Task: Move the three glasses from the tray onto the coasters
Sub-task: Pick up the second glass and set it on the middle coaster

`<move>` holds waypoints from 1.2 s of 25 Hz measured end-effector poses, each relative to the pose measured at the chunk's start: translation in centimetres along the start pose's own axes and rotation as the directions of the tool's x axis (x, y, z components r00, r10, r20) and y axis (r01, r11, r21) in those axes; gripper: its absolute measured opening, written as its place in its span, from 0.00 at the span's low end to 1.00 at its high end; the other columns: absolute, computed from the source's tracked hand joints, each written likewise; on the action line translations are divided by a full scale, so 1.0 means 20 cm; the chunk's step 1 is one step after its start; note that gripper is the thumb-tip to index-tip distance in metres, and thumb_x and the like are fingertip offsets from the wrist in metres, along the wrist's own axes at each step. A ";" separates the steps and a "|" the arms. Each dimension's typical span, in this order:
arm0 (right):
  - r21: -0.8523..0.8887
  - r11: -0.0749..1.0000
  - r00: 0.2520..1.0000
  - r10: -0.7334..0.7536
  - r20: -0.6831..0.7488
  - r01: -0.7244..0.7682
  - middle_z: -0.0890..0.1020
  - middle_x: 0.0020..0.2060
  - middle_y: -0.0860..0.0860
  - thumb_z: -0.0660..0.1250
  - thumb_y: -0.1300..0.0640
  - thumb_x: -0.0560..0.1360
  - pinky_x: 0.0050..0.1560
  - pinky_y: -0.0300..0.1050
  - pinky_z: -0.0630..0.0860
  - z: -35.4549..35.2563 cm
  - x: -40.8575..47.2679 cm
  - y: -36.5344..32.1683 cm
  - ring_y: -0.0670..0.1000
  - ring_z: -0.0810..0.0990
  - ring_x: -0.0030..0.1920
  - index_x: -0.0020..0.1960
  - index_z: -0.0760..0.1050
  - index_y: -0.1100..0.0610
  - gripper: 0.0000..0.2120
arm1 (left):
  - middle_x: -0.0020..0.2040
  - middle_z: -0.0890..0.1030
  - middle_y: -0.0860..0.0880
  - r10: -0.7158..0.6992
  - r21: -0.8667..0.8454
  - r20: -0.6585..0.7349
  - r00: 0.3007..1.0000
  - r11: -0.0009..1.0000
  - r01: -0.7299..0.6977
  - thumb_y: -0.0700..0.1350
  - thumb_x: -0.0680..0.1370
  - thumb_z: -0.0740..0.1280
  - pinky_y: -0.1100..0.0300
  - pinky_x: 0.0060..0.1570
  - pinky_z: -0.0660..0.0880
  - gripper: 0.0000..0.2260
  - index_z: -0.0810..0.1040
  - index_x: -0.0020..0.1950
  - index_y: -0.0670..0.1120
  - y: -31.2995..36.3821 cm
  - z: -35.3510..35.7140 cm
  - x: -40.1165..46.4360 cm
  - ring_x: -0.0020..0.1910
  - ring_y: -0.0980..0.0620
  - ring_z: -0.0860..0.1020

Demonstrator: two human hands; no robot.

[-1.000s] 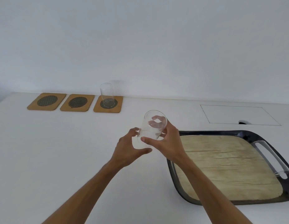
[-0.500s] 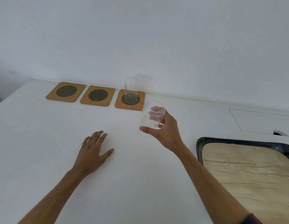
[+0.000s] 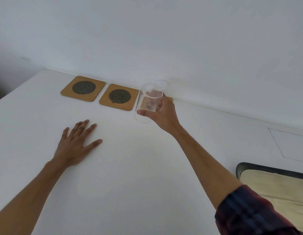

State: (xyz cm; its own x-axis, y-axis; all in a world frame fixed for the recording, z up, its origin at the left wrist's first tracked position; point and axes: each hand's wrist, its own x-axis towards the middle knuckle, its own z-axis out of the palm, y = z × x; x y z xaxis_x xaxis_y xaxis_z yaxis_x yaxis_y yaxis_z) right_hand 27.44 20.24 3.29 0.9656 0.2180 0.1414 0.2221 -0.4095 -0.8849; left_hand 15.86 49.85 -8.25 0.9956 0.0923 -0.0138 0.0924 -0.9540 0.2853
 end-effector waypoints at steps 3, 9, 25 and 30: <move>0.049 0.999 1.000 0.010 0.020 -0.011 0.83 0.55 0.50 0.84 0.48 0.59 0.57 0.51 0.80 0.04 0.10 0.00 0.47 0.82 0.55 0.60 0.71 0.49 0.34 | 0.81 0.50 0.52 0.022 0.016 0.000 1.000 1.000 -0.022 0.74 0.72 0.43 0.44 0.76 0.44 0.37 0.50 0.78 0.60 0.06 -0.01 0.00 0.79 0.53 0.47; 0.046 0.999 0.999 0.016 -0.046 -0.014 0.81 0.48 0.43 0.85 0.52 0.59 0.56 0.51 0.80 0.26 0.35 0.06 0.54 0.82 0.54 0.57 0.72 0.49 0.32 | 0.81 0.49 0.54 0.009 0.021 -0.003 1.000 1.000 -0.009 0.75 0.72 0.42 0.45 0.76 0.43 0.36 0.48 0.78 0.61 0.07 0.00 0.00 0.79 0.55 0.45; -0.095 0.993 0.998 0.061 -0.033 -0.064 0.82 0.57 0.53 0.83 0.47 0.62 0.54 0.45 0.75 0.54 0.68 0.13 0.53 0.81 0.56 0.65 0.72 0.55 0.36 | 0.81 0.49 0.56 0.005 0.001 -0.027 1.000 1.000 -0.005 0.74 0.73 0.44 0.47 0.76 0.42 0.35 0.50 0.78 0.61 0.08 -0.01 0.00 0.79 0.56 0.45; -0.101 0.991 0.996 0.088 -0.020 -0.090 0.81 0.59 0.53 0.82 0.47 0.63 0.57 0.48 0.76 0.56 0.72 0.14 0.54 0.80 0.59 0.66 0.71 0.56 0.37 | 0.81 0.49 0.56 0.002 -0.004 -0.020 1.000 1.000 -0.002 0.74 0.73 0.44 0.46 0.76 0.42 0.35 0.50 0.78 0.61 0.08 -0.01 0.00 0.78 0.57 0.44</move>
State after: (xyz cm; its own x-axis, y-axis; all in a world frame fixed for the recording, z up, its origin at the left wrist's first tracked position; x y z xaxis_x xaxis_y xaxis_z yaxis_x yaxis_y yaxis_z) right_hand 40.39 32.12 -2.18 0.9839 0.1636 0.0713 0.1468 -0.5149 -0.8446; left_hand 15.98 48.36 -7.55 0.9953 0.0964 0.0057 0.0906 -0.9530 0.2890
